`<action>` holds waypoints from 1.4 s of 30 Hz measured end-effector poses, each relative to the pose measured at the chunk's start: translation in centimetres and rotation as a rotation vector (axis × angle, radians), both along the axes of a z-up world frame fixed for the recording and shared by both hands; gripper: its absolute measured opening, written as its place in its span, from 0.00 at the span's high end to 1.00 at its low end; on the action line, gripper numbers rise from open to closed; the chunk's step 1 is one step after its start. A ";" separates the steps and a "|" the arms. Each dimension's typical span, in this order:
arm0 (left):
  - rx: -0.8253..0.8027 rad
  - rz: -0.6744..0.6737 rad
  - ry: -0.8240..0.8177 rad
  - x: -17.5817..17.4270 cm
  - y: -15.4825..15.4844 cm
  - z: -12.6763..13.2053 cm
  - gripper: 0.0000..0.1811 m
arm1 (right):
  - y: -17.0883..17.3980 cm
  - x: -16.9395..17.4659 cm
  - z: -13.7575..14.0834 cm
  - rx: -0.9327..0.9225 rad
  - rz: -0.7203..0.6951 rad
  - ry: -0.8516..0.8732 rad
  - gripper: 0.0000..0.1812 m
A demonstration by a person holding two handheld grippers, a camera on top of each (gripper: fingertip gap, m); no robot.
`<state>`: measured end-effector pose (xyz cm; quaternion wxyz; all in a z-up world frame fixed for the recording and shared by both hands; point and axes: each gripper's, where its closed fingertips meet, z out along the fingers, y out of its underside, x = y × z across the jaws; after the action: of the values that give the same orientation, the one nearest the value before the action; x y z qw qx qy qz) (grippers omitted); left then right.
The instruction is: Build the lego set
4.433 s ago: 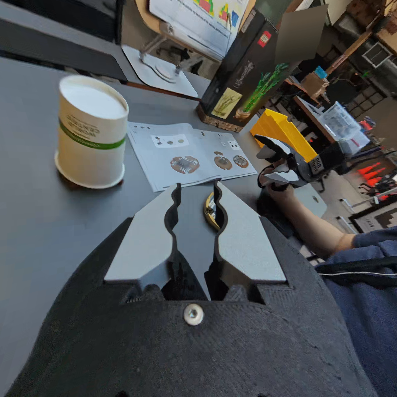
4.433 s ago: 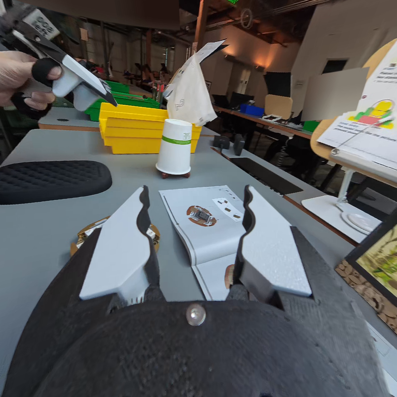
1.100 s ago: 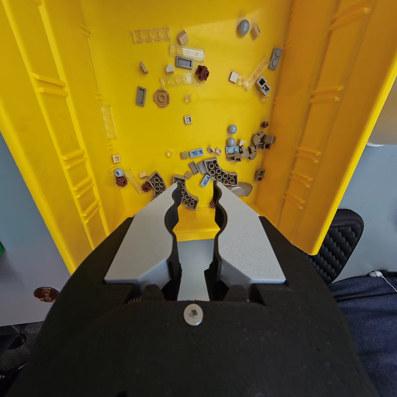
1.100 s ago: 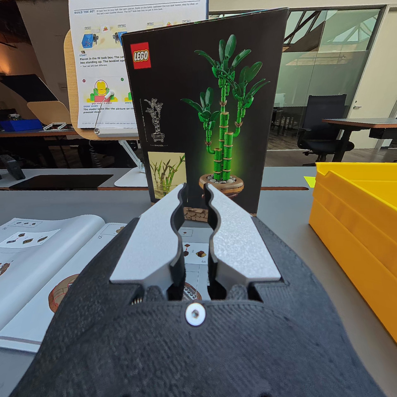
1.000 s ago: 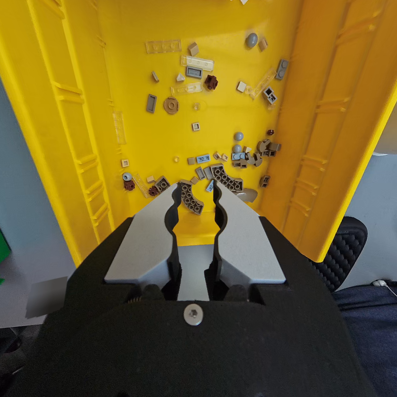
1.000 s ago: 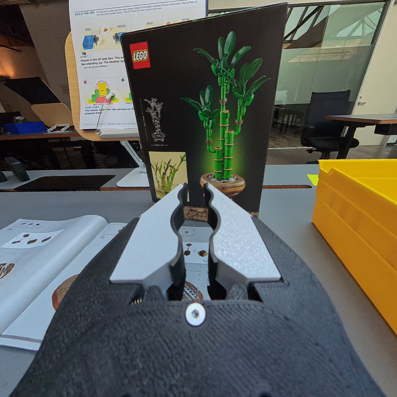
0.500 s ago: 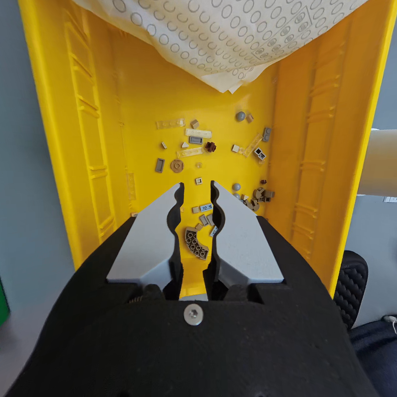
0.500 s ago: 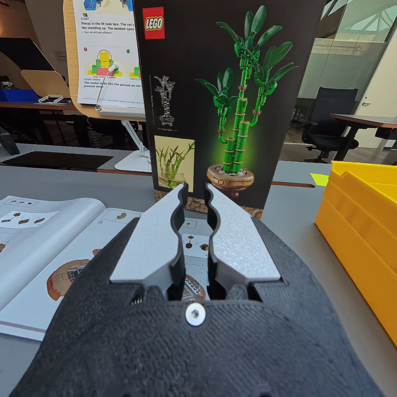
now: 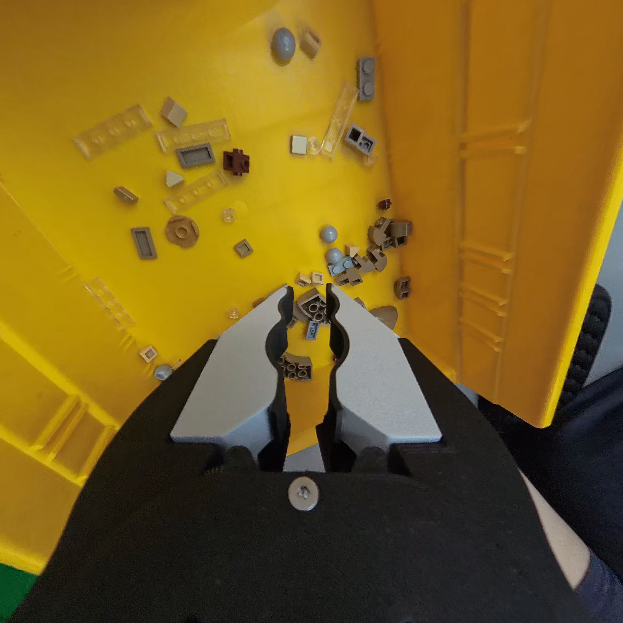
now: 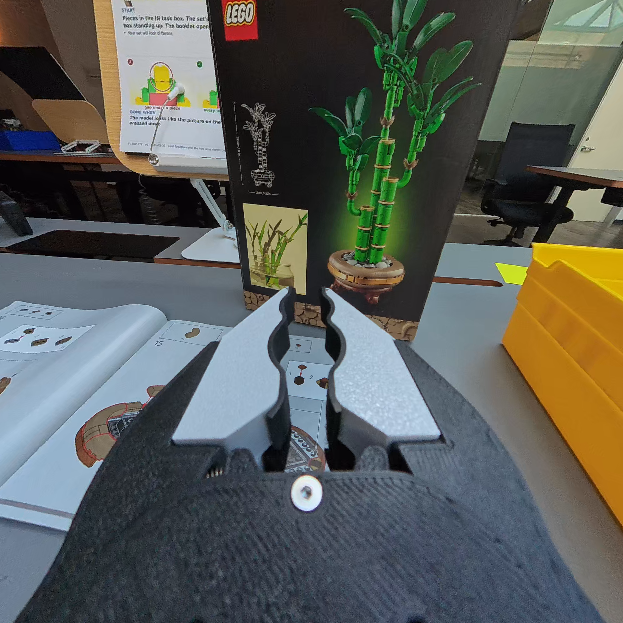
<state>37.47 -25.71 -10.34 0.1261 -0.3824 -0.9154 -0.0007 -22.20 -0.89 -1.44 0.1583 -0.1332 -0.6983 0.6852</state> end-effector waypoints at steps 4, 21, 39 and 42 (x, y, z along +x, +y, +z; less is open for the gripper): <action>-0.084 -0.100 -0.047 0.4 -0.3 -0.1 0.93 | -0.1 0.0 -0.3 0.002 0.015 -0.029 0.93; -0.095 -0.215 -0.046 0.4 0.0 -1.1 0.88 | -0.8 0.2 -1.3 0.046 0.045 -0.061 0.93; -0.111 -0.194 0.005 0.5 -0.1 -0.5 0.87 | -1.1 0.4 -1.7 0.066 0.064 -0.077 0.93; -0.117 -0.220 0.003 0.3 -0.1 -0.8 0.88 | -1.1 0.4 -1.8 0.066 0.066 -0.080 0.93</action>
<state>37.81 -25.84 -11.15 0.1041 -0.4872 -0.8662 0.0395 -21.80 -1.99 -3.20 0.1119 -0.1324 -0.7304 0.6606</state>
